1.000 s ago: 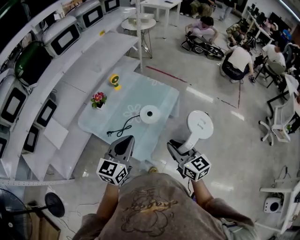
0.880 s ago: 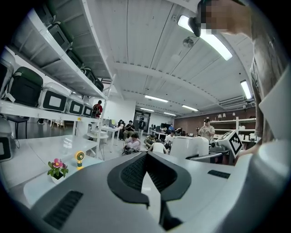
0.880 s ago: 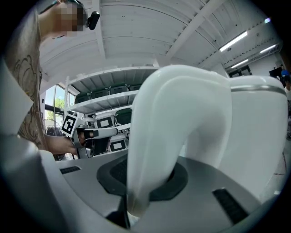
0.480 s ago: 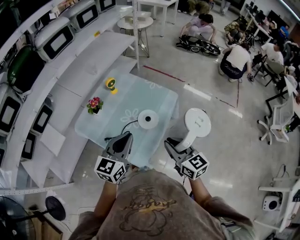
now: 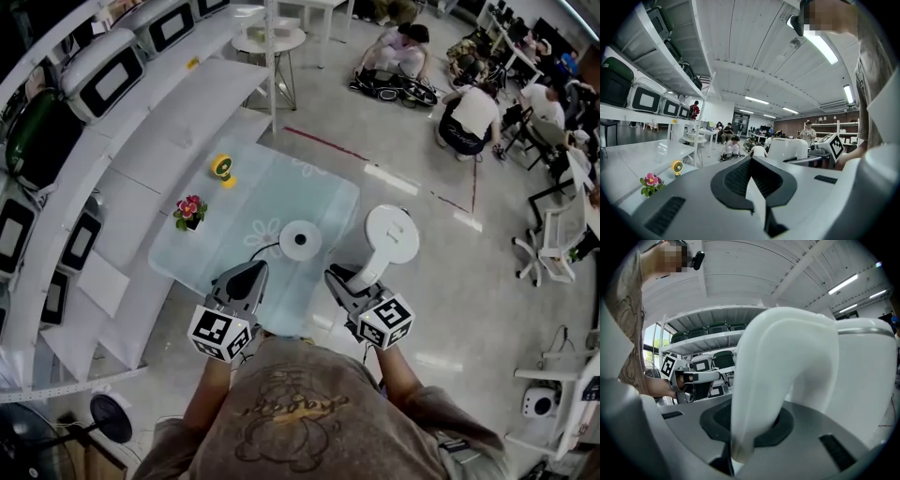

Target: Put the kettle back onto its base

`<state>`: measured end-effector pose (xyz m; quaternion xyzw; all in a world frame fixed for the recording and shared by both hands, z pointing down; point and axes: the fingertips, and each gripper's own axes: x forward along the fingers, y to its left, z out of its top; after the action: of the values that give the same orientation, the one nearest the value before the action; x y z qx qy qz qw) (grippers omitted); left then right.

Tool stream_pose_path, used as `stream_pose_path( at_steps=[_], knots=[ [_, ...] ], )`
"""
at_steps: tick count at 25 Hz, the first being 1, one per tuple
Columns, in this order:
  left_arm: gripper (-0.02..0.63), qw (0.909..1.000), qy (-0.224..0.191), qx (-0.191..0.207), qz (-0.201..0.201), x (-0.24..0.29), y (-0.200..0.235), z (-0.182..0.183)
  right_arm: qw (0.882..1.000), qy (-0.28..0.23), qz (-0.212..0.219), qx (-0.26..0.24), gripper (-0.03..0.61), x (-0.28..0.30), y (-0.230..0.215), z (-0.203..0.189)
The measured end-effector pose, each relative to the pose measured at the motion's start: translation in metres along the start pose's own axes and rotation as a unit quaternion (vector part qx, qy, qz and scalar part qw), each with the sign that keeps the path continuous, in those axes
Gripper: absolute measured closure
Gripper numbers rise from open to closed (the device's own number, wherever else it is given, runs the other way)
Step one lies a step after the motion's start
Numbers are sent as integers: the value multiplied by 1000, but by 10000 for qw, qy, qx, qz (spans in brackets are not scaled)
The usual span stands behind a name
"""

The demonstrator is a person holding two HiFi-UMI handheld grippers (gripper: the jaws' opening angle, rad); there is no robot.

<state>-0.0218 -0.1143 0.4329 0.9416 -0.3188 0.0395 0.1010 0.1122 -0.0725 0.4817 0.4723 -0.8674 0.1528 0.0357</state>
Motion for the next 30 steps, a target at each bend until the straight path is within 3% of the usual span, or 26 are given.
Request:
stream_pose_path(
  at_steps=[14,30],
  knots=[
    [592,9998,153,-138,84,-2,29,-9,9985,161,401,-344,509,79,-9,-8],
    [592,9979,382,-271,451,-14,66,-21,9920,563,869,-728,508,156,-9,-63]
  ],
)
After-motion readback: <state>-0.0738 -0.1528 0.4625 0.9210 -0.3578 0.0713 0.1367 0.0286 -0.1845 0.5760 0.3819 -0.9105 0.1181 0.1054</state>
